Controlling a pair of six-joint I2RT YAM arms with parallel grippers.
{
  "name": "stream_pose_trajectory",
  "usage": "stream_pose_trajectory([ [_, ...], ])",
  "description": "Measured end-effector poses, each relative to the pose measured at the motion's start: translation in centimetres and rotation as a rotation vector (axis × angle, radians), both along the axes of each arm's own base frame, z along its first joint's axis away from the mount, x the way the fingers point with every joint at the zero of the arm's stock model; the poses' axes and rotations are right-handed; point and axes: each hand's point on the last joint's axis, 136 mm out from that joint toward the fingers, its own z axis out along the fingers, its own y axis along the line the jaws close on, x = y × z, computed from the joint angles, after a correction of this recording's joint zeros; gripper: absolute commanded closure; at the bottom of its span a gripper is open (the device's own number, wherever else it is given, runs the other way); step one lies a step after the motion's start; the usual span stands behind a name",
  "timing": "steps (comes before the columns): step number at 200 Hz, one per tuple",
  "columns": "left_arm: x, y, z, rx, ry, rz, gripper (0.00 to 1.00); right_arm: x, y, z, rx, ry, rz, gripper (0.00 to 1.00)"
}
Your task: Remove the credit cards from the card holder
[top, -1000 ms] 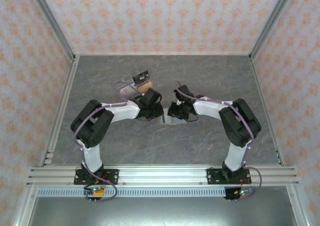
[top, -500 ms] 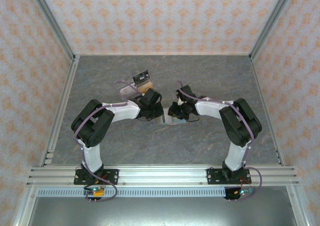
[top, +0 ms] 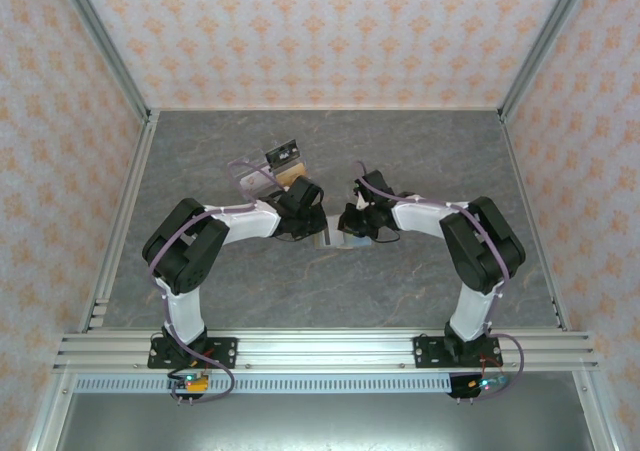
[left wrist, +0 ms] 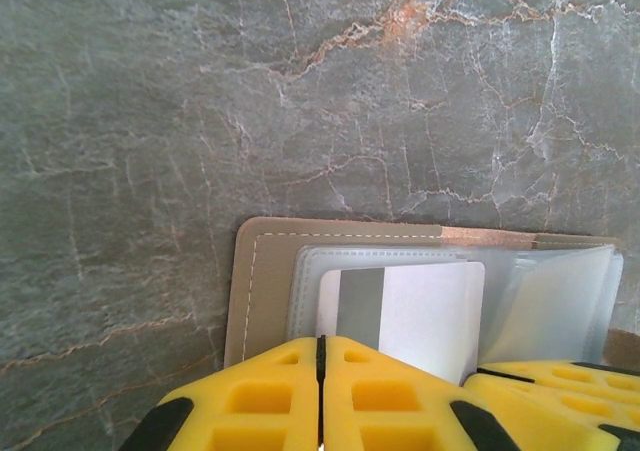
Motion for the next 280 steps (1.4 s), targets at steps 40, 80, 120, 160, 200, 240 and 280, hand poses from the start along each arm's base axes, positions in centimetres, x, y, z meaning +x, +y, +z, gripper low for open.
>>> stream_pose_trajectory([
  [40, 0.0, 0.0, 0.0, 0.005, -0.005, -0.012, 0.82, -0.2, -0.4, 0.7, 0.021, -0.032, -0.007, 1.00],
  [80, 0.1, -0.1, 0.3, 0.000, -0.015, -0.018, 0.78, -0.2, -1.4, 0.5, 0.029, -0.042, -0.029, 1.00],
  [120, -0.2, -0.3, 0.8, -0.015, -0.010, -0.027, 0.84, -0.3, -1.9, 0.1, 0.037, -0.040, -0.043, 1.00],
  [160, -0.5, -0.9, 1.0, -0.045, 0.003, -0.053, 0.90, -0.2, -1.7, 0.3, 0.051, -0.047, -0.039, 1.00],
  [200, -0.8, -1.1, 0.6, -0.048, 0.018, -0.063, 0.94, -0.3, -1.4, 0.5, 0.071, -0.042, -0.028, 0.92],
  [240, -0.8, -1.1, 0.1, -0.044, 0.023, -0.063, 0.96, -0.4, -0.6, 1.0, 0.119, -0.036, -0.018, 0.82],
  [280, -0.7, -1.1, 0.1, -0.048, 0.017, -0.063, 0.98, -0.2, -0.3, 1.3, 0.152, -0.034, -0.020, 0.81],
])
